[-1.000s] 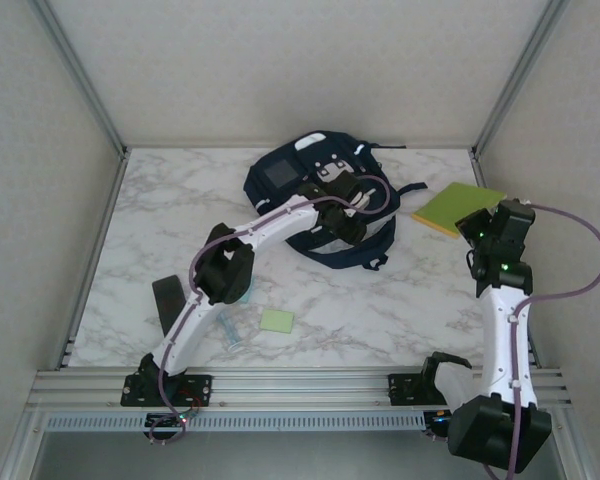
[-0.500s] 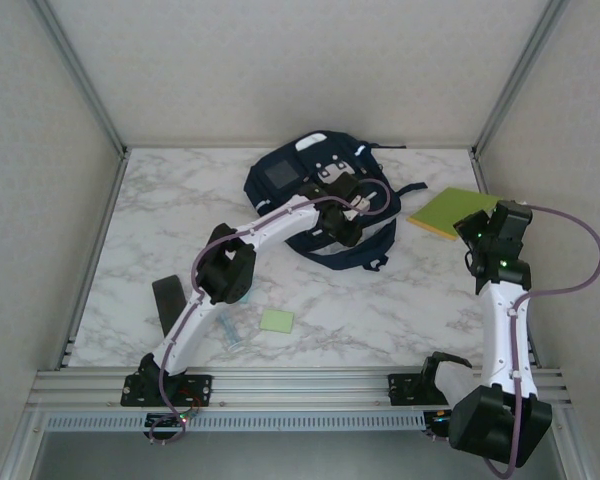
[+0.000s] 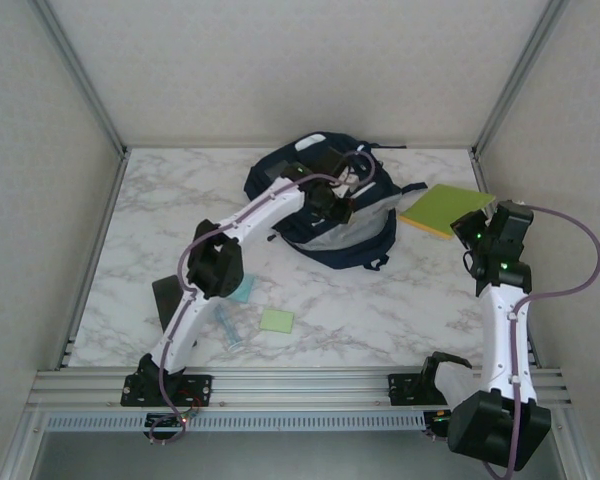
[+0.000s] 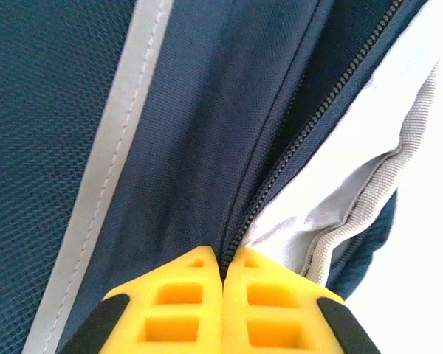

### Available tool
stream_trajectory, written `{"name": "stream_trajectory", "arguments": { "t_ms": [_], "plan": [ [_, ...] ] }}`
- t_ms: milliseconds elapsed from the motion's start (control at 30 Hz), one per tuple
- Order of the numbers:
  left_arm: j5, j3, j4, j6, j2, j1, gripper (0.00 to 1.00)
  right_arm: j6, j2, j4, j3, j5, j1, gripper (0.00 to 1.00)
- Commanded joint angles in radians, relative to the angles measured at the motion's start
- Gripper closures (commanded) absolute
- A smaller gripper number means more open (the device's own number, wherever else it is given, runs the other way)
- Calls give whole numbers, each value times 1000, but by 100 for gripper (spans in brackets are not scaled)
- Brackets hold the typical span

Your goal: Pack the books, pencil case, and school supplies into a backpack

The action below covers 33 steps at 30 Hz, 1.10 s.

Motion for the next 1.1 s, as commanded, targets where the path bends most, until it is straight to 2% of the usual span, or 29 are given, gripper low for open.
{"name": "stream_trajectory", "arguments": {
  "t_ms": [0, 167, 333, 500, 800, 900, 1067],
  "plan": [
    [-12, 75, 94, -125, -126, 86, 100, 82, -39, 62, -23, -122, -4, 100],
    [-21, 151, 99, -140, -113, 99, 100, 250, -42, 242, -113, -219, 42, 100],
    [9, 173, 132, -170, -115, 100, 100, 348, 44, 454, -169, -111, 232, 100],
    [13, 178, 137, -177, -122, 99, 100, 415, 273, 754, -161, -12, 401, 100],
    [36, 175, 145, -209, -123, 97, 100, 435, 683, 1121, -54, 142, 588, 100],
    [41, 167, 152, -214, -127, 92, 100, 451, 790, 1132, -23, 203, 631, 100],
    [50, 117, 184, -229, -140, 76, 100, 577, 963, 1159, 15, 317, 703, 100]
  ]
}}
